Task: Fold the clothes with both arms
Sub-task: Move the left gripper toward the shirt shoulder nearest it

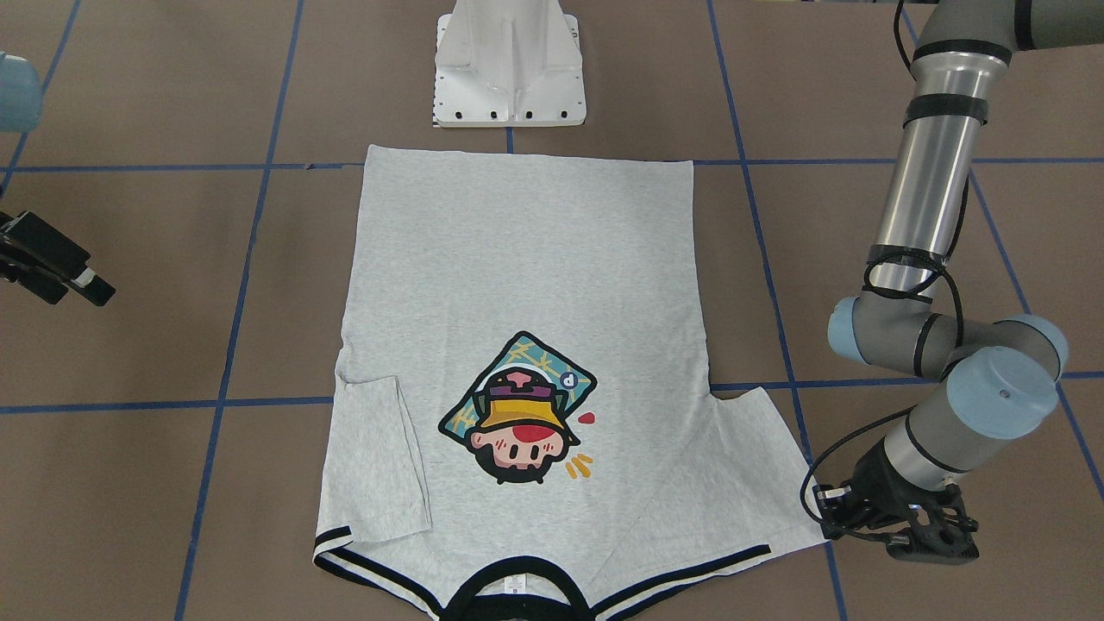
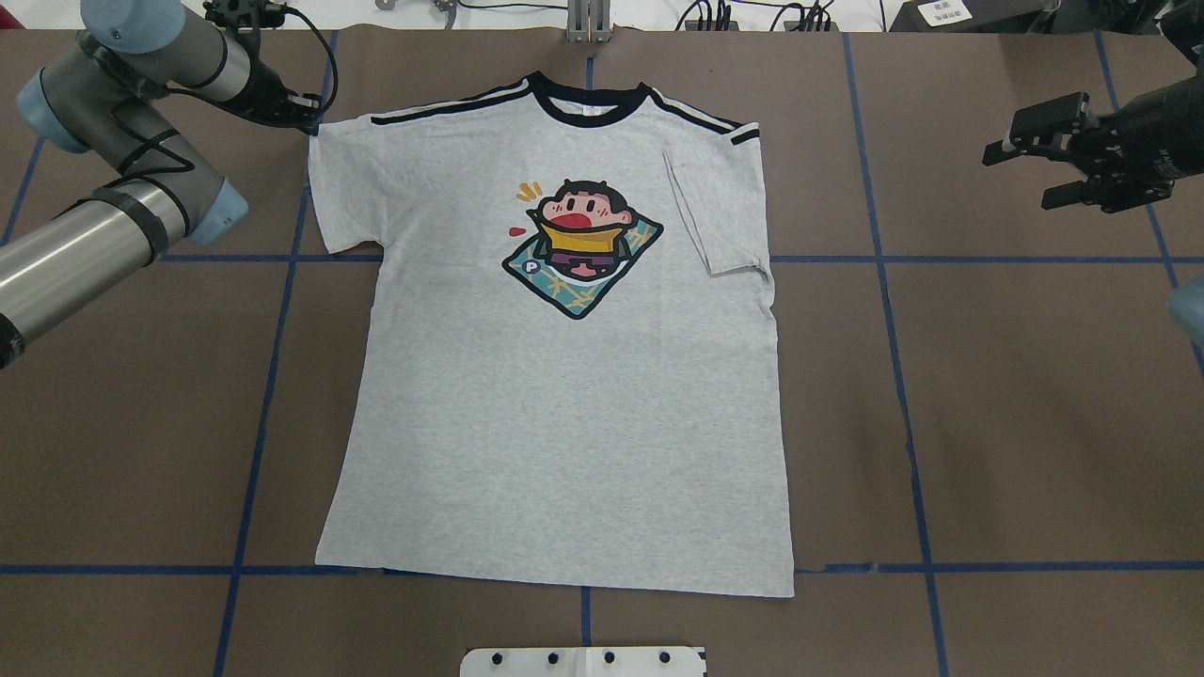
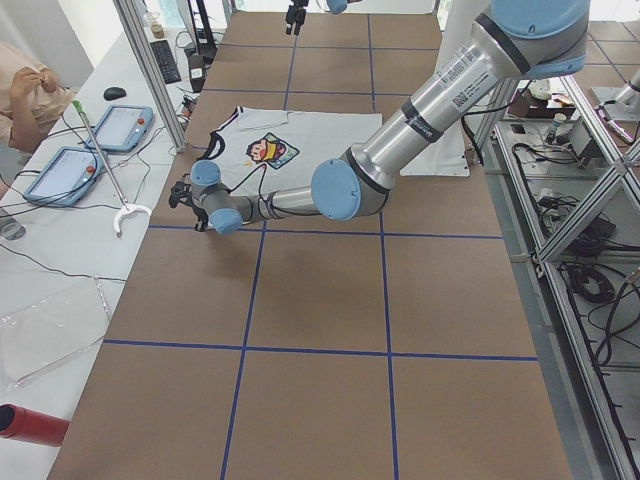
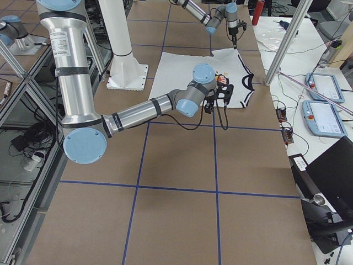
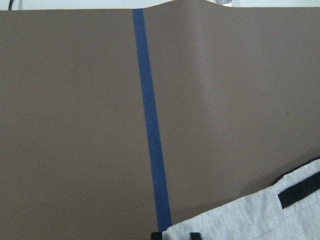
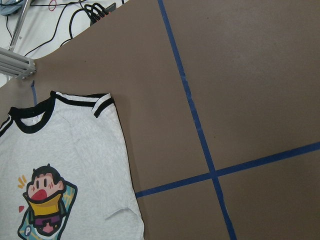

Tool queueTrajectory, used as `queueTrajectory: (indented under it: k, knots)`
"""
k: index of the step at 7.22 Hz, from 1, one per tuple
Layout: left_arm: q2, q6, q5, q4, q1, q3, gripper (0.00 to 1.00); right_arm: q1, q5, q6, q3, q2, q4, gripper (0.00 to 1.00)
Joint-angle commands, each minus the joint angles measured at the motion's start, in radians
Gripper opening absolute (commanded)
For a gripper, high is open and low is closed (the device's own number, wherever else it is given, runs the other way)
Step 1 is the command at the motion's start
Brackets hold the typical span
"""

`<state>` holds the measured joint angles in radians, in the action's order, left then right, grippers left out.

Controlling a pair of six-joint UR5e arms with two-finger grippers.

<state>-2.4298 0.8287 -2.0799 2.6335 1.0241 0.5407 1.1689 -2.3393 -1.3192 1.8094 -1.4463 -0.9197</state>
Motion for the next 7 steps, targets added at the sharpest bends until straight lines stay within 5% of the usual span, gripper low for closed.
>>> queueTrajectory:
  k: [1, 2, 4, 5, 7]
  knots:
    - [0.002, -0.006, 0.017, -0.001, 0.004, 0.011, 0.0, 0.0, 0.0, 0.0, -0.001, -0.002, 0.001, 1.0]
    - [0.003, 0.004, 0.011, -0.007, 0.017, 0.074, 0.0, 0.0, 0.0, 0.0, -0.001, 0.0, -0.001, 1.0]
    - [0.127, 0.019, -0.075, -0.209, 0.036, 0.441, 0.0, 0.0, 0.0, 0.0, -0.002, 0.0, -0.001, 1.0]
    - [0.121, 0.175, -0.075, -0.255, 0.012, 0.52, 0.0, 0.0, 0.0, 0.002, -0.004, 0.003, -0.001, 1.0]
    - [0.016, 0.331, 0.039, -0.254, -0.122, 0.474, 0.0, 0.0, 0.002, 0.003, -0.01, 0.003, -0.001, 1.0]
